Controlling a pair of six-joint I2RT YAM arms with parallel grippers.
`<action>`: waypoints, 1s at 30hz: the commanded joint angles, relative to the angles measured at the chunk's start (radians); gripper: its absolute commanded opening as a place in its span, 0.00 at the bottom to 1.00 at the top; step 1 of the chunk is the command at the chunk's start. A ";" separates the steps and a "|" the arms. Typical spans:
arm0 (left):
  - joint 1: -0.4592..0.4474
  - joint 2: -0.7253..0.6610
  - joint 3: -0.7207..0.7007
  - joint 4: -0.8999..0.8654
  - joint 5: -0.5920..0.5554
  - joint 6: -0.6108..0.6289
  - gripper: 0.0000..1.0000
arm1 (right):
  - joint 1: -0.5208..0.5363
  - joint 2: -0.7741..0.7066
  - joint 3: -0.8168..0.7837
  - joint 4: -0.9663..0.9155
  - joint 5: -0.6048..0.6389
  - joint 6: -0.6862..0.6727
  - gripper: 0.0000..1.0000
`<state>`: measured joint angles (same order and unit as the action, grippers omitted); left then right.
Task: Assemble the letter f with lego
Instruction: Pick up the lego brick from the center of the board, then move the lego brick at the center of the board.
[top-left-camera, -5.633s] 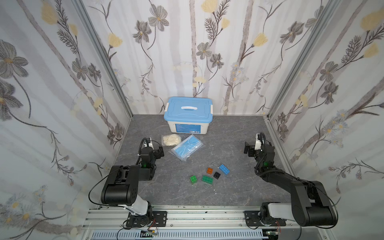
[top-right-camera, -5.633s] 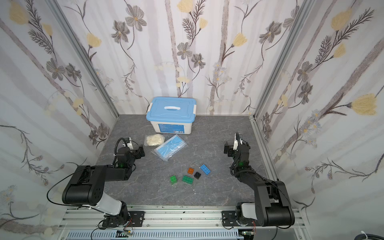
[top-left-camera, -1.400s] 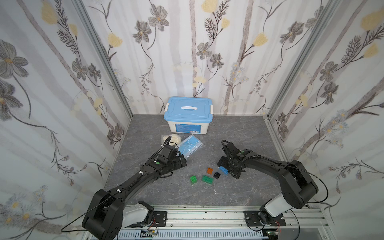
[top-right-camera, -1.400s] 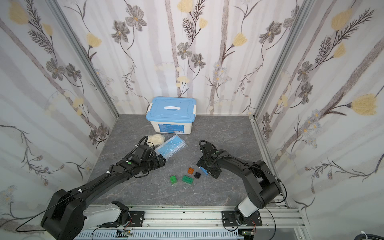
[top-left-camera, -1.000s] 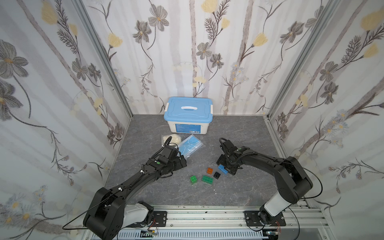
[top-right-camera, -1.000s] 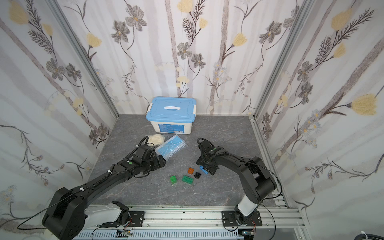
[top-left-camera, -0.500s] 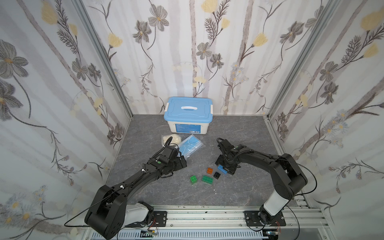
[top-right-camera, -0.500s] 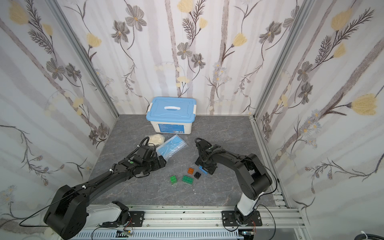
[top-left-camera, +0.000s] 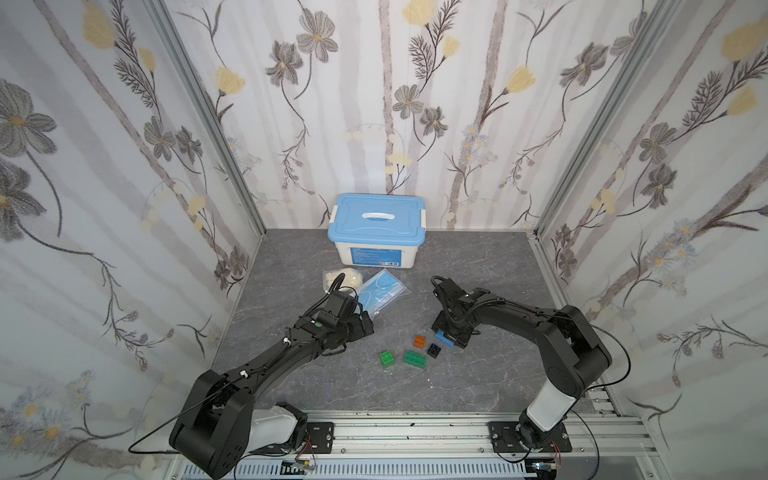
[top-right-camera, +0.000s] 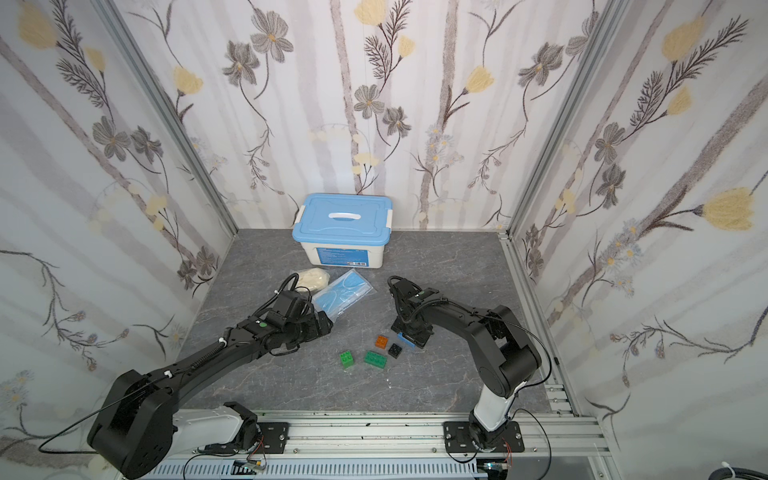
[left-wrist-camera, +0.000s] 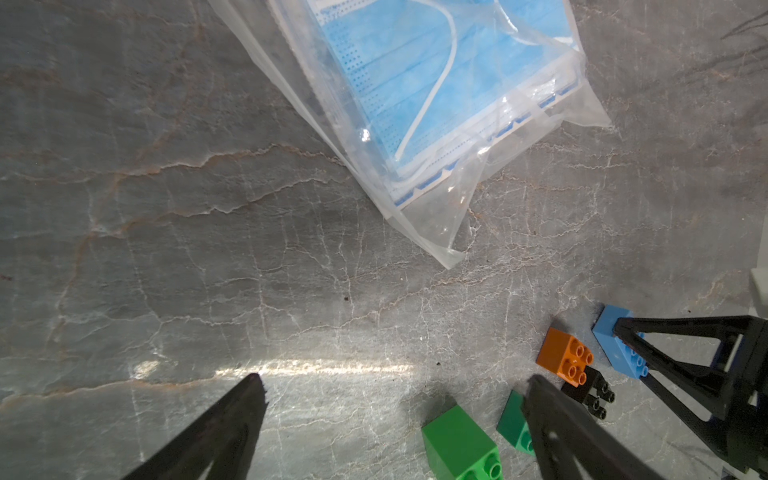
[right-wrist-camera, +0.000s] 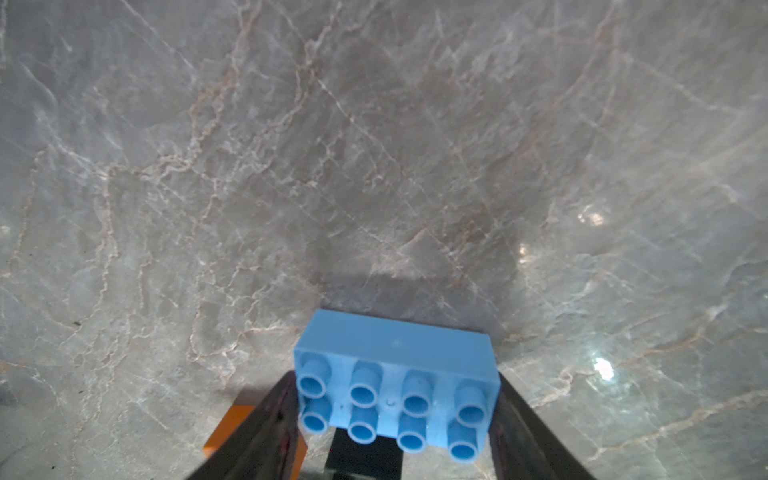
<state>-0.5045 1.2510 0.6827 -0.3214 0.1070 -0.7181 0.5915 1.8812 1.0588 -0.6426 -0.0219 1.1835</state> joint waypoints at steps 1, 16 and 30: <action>0.001 0.001 -0.001 0.019 0.023 -0.012 1.00 | 0.004 0.001 0.019 -0.017 0.041 -0.023 0.66; -0.087 -0.081 -0.060 -0.007 0.204 -0.270 1.00 | 0.014 -0.116 0.086 -0.053 0.106 -0.319 0.61; -0.144 0.048 -0.203 0.458 0.200 -0.673 1.00 | 0.007 -0.243 0.057 -0.065 0.107 -0.466 0.62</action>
<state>-0.6415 1.2922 0.4793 0.0376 0.3305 -1.2835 0.6010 1.6508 1.1236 -0.7197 0.0673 0.7563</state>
